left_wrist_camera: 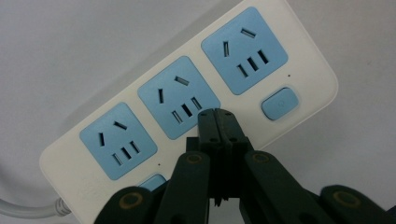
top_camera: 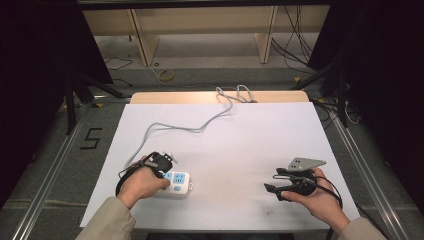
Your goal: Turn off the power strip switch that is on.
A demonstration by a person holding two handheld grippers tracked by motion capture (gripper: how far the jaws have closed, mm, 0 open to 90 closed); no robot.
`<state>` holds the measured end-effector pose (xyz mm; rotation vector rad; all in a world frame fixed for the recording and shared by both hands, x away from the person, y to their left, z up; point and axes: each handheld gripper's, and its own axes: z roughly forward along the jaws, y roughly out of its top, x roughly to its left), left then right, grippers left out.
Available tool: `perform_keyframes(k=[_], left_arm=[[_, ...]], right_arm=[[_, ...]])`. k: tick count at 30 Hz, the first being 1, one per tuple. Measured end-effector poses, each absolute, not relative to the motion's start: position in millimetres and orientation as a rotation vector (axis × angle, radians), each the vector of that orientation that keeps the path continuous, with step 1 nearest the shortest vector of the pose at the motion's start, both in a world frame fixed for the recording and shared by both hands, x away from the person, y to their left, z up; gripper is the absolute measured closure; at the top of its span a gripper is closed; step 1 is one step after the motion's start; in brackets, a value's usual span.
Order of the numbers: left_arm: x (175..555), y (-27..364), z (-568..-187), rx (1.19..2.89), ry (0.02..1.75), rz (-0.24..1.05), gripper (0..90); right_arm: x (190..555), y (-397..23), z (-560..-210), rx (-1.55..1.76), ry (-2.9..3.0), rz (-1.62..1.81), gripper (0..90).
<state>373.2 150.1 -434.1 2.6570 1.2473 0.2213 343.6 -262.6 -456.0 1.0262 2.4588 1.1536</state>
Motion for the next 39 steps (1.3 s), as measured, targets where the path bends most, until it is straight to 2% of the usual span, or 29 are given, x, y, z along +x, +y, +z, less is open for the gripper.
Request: perform_keyframes(k=[39], left_arm=[[372.2, 152.4, -434.0, 2.634, 1.257, 0.214, 89.9]], right_arm=[[343.9, -262.6, -455.9, 1.025, 2.461, 1.156, 26.1]])
